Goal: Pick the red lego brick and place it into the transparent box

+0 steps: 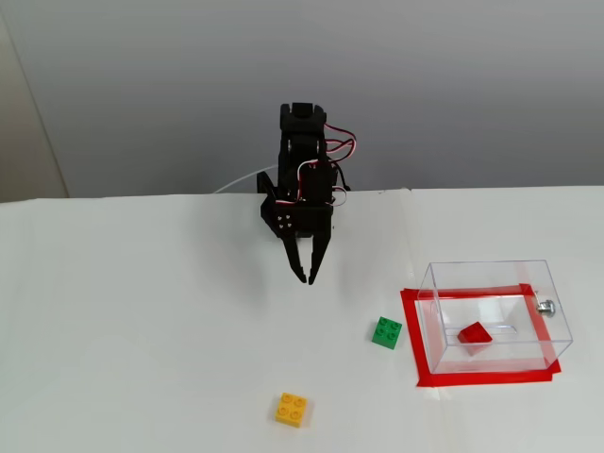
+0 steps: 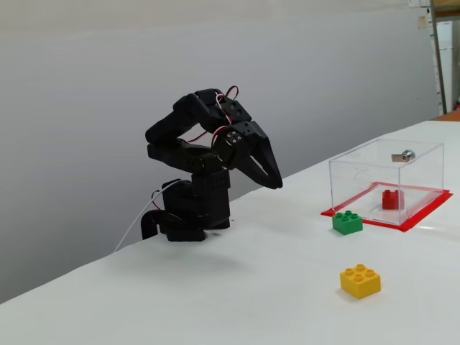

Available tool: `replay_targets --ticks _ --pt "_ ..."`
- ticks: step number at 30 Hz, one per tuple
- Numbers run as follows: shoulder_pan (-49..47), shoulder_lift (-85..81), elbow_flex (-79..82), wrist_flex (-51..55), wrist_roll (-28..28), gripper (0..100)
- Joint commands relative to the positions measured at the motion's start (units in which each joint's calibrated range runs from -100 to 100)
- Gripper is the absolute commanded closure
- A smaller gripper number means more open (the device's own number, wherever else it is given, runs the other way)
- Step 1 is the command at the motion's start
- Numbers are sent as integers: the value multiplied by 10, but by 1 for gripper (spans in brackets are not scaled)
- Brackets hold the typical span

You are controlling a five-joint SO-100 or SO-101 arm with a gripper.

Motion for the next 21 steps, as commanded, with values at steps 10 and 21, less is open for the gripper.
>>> replay_targets --ticks 10,21 --pt "-22 -105 189 -129 4 98" --pt "-66 -182 274 -122 4 98"
